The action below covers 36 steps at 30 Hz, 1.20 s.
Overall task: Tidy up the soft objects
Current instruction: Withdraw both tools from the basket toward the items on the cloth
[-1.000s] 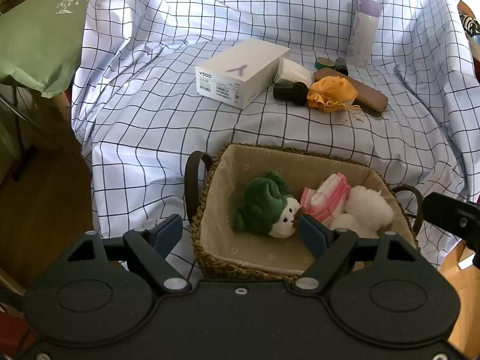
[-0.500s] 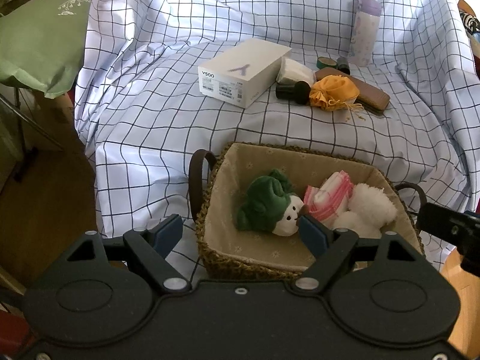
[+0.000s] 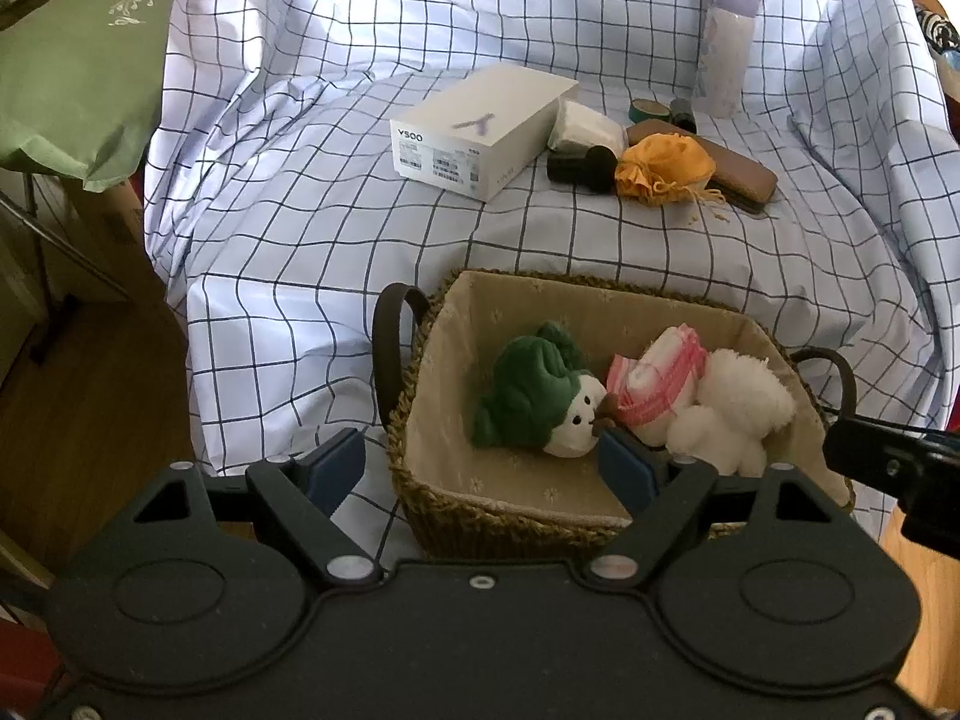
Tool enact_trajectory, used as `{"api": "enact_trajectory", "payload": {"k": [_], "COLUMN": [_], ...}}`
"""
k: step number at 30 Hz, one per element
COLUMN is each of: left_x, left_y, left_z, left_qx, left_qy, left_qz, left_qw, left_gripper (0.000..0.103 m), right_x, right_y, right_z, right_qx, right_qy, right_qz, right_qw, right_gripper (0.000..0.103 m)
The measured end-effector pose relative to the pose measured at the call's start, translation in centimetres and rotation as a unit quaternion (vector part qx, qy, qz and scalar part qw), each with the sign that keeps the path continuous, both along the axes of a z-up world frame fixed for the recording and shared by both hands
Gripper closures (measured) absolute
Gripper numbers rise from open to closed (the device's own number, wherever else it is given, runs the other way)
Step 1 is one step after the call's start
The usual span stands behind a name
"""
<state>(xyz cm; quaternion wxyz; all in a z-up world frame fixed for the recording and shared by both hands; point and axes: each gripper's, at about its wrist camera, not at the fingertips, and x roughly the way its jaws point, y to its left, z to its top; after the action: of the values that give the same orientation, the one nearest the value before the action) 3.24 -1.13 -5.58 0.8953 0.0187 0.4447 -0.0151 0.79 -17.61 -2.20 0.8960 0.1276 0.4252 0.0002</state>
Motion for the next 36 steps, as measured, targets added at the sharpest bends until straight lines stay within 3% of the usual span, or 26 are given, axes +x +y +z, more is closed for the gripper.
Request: {"api": "enact_trajectory", "payload": {"k": [22,30,36], "left_x": [0.7,2.2,3.7], "left_y": [-0.8,-0.9,-1.2], "left_z": [-0.8,-0.3,1.6], "left_qx": [0.014,0.006,-0.003], "left_qy": [0.032,0.049,0.038], "left_qz": [-0.02,-0.025,-0.042], "left_qw": [0.9992,0.9985,0.9984], "left_gripper": [0.021,0.017,0.017], "right_x": [1.2,3.6,6.3], "right_y": [-0.7,-1.9,-2.4], "right_z": [-1.3,-0.5,0.4], "right_qx": [0.007,0.005,-0.005], "right_qy": [0.031,0.034,0.029], "right_qz": [-0.008,-0.021,-0.019], "right_qw": [0.999,0.999,0.999], "right_gripper": [0.02,0.02,0.02]}}
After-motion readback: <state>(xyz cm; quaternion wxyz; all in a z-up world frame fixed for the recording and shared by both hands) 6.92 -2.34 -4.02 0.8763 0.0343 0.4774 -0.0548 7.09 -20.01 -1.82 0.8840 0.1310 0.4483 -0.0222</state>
